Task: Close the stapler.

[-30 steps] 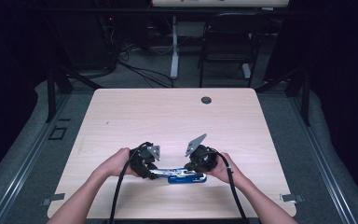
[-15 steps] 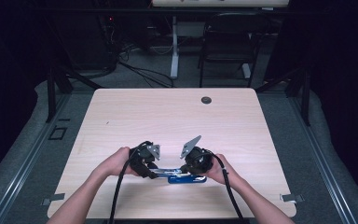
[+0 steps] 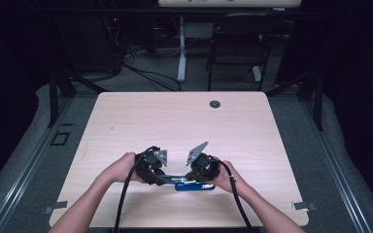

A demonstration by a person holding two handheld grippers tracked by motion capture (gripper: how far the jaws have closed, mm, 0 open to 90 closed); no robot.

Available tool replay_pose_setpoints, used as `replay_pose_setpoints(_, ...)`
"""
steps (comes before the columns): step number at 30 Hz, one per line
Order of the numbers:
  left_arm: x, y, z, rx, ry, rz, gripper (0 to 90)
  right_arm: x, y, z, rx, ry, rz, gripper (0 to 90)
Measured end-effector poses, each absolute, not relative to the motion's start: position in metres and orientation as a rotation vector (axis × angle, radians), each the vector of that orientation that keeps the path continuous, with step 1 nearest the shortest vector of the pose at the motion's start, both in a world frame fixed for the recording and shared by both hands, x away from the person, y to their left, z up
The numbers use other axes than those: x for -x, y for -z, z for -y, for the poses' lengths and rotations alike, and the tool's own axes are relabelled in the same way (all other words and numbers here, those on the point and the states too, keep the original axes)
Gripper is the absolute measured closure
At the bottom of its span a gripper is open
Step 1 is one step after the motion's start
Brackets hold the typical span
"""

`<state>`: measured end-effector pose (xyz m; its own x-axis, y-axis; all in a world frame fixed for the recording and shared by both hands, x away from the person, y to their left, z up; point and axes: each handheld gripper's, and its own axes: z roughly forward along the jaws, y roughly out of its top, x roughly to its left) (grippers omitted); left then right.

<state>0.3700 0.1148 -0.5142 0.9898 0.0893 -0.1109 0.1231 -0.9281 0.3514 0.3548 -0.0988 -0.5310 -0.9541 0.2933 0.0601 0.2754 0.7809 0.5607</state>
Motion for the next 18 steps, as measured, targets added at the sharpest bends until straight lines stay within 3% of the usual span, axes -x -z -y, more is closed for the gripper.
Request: replay_pose_setpoints(18,-0.366,0.495,-0.110,-2.720,0.071,-0.130,65.1,-0.354,0.531,0.099,-0.476,-0.922,-2.935,90.0)
